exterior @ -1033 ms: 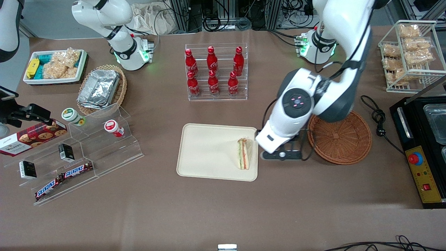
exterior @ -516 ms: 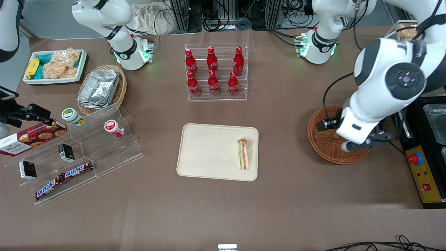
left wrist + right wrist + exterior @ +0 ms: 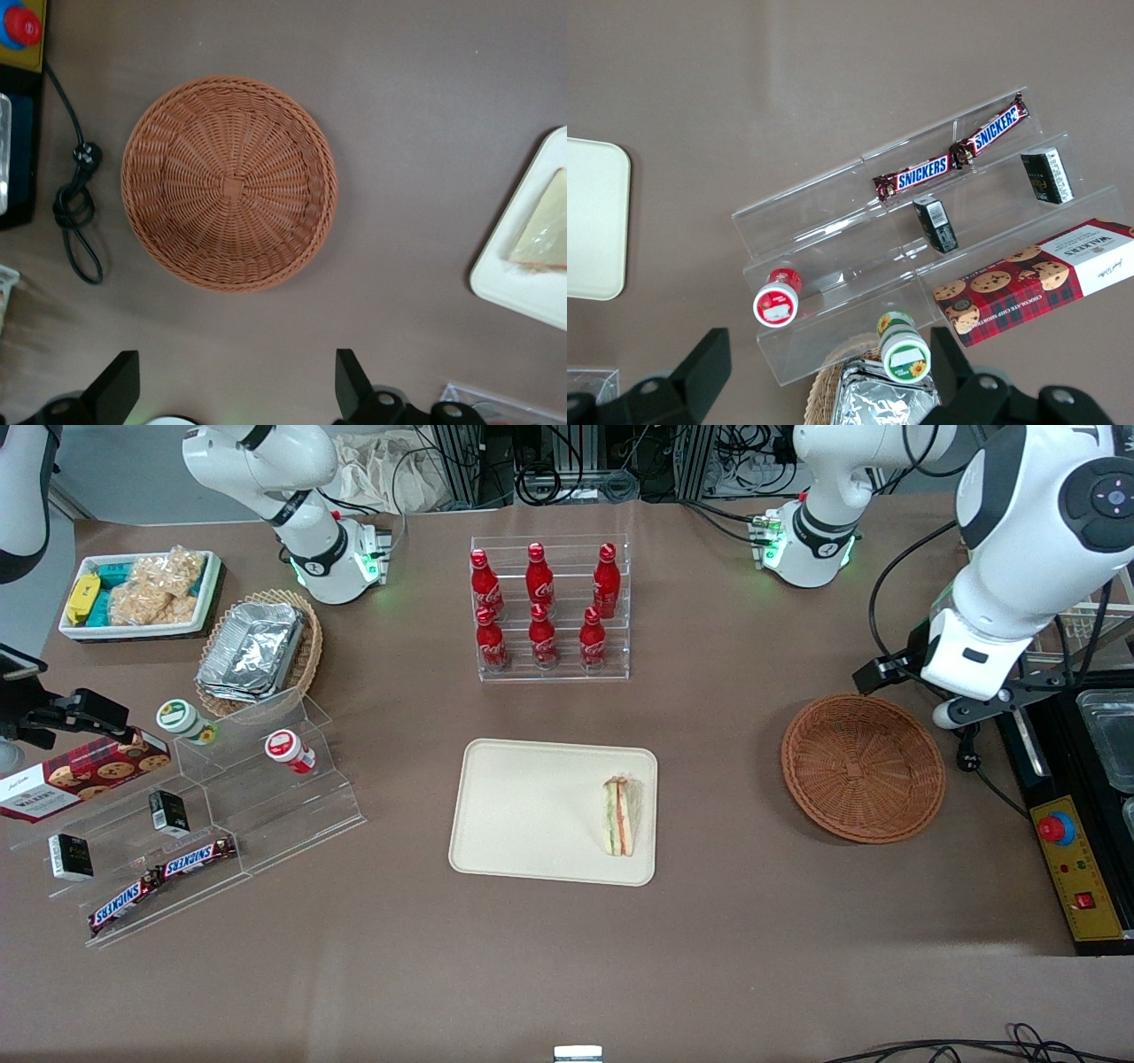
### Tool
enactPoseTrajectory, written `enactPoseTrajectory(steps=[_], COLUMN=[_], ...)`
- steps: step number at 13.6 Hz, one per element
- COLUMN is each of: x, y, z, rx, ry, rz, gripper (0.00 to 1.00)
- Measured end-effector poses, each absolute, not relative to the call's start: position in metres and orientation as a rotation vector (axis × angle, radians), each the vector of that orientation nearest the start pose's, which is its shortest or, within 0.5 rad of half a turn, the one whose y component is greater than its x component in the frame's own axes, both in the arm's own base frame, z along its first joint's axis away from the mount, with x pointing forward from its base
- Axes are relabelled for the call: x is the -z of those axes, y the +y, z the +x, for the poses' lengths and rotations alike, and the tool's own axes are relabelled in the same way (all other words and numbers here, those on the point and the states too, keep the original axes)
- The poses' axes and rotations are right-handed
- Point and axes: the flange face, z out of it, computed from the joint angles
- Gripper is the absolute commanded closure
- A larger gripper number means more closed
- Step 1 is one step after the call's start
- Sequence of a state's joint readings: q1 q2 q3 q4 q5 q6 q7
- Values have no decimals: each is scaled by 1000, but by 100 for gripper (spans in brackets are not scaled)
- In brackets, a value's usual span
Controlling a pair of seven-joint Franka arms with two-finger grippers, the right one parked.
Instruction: Place sandwich from basket to tray
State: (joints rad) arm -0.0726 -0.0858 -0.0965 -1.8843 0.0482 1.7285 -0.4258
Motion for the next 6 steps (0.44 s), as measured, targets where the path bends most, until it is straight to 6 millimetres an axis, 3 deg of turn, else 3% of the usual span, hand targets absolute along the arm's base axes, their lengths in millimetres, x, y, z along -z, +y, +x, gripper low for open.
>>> enactPoseTrajectory(steps=[2,6], x=[-533,-528], y=[-65,-28], z=[527,543], rx=[-92,-126], ry=[-285,-318], rz=[-3059,-3059], gripper=[0,1])
